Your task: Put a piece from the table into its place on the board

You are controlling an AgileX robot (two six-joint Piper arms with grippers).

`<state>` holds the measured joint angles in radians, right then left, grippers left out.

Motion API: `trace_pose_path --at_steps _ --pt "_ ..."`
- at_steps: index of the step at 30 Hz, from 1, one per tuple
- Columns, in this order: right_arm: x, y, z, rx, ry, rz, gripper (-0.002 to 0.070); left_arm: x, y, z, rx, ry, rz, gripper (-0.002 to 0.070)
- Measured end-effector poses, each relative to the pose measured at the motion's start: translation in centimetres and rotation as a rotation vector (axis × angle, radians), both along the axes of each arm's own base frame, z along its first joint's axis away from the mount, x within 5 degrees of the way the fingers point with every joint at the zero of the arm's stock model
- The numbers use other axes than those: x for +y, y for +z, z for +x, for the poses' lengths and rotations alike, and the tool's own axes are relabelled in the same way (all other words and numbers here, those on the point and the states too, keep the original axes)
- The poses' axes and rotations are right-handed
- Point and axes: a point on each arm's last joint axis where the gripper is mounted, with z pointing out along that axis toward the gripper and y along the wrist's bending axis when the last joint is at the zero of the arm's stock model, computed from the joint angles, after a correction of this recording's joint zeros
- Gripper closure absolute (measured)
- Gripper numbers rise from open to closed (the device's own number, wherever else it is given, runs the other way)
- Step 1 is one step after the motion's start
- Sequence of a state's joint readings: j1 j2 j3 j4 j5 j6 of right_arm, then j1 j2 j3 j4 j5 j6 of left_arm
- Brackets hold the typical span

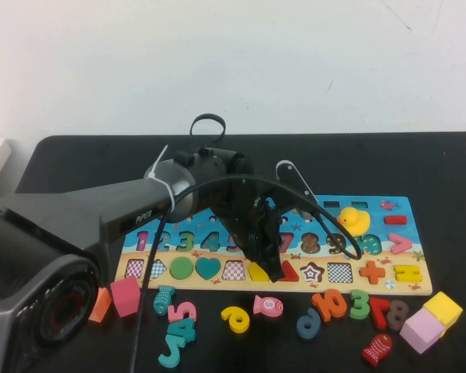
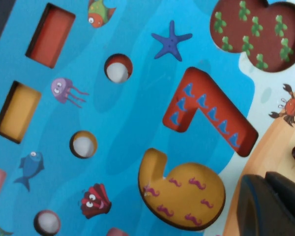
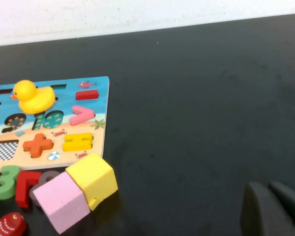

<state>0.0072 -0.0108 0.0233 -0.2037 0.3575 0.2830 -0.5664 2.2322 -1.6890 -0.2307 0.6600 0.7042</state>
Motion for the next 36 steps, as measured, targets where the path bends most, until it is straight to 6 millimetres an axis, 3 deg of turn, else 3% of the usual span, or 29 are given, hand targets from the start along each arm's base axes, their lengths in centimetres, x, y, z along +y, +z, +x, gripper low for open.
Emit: trace_pose_path --at_steps 4,7,10,12,15,19,28,36 --pt "0.0 0.0 0.0 0.000 -0.001 0.002 0.0657 0.2 1.6 -0.1 -0.030 0.003 -0.003 0.0675" --pt "0.0 0.0 0.0 0.000 -0.001 0.002 0.0657 0.6 5.1 -0.5 -0.089 0.017 -0.030 0.0675" --pt "0.0 0.0 0.0 0.000 -0.001 0.002 0.0657 1.4 10.1 -1.7 -0.174 0.032 -0.086 0.0675" --pt "0.0 0.0 0.0 0.000 -0.001 0.002 0.0657 2.4 13.0 -3.2 -0.226 0.039 -0.122 0.0675" --pt "0.0 0.0 0.0 0.000 -0.001 0.002 0.0657 4.1 15.4 -5.9 -0.265 0.061 -0.175 0.0675" --pt "0.0 0.0 0.0 0.000 -0.001 0.002 0.0657 6.4 16.3 -9.8 -0.287 0.101 -0.248 0.0675" --pt "0.0 0.0 0.0 0.000 -0.001 0.002 0.0657 11.6 16.1 -18.3 -0.317 0.181 -0.383 0.0675" --pt "0.0 0.0 0.0 0.000 -0.001 0.002 0.0657 14.8 17.2 -23.5 -0.341 0.148 -0.402 0.0675"
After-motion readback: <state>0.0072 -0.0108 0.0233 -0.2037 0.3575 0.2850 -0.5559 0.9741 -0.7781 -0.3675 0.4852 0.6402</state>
